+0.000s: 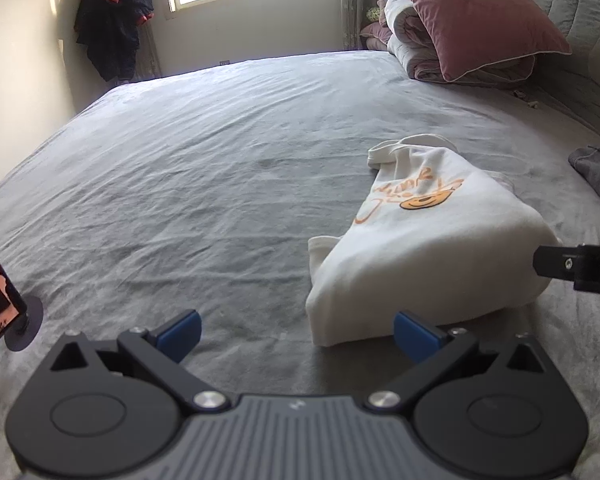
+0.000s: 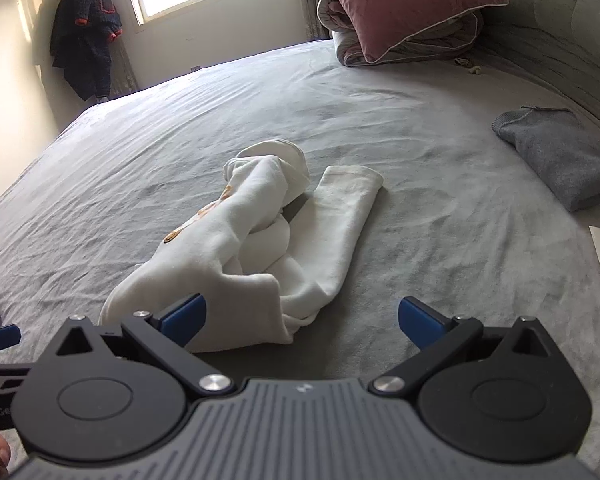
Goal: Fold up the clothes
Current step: 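Move both grippers toward the crumpled white Pooh sweatshirt on the bed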
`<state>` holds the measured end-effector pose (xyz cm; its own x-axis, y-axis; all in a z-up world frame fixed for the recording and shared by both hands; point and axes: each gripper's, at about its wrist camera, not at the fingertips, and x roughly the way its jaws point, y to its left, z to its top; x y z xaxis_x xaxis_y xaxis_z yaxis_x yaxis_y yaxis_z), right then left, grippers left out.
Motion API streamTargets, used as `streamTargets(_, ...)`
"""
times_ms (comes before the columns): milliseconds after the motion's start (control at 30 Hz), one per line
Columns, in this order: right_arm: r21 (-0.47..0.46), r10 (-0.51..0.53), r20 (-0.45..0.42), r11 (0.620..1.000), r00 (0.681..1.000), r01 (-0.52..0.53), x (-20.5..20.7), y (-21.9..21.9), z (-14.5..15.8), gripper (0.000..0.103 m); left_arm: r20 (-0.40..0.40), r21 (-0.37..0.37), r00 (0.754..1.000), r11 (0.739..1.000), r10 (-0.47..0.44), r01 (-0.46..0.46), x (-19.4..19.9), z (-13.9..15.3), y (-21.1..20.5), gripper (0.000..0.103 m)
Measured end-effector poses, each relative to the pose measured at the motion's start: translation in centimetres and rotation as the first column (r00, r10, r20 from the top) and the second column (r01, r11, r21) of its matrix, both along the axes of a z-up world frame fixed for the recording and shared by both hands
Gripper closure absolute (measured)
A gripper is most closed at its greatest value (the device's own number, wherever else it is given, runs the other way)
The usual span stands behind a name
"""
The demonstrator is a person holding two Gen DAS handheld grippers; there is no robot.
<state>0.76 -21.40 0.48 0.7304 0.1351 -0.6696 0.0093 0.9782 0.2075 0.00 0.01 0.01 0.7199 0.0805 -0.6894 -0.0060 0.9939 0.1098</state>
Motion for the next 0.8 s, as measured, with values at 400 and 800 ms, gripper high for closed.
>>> streamTargets(400,0.011,0.009,0.018,1.000,1.000,-0.009,-0.11,-0.13,0.15,0.000,0.014,0.021,1.000,1.000,0.001,-0.001,0.07,-0.29,0.05,0.000)
streamTargets(800,0.011,0.026,0.013,1.000,1.000,-0.026,0.02,0.00,-0.39,0.000,0.003,0.029,1.000,1.000,0.001,-0.001,0.21,-0.67,0.15,0.000)
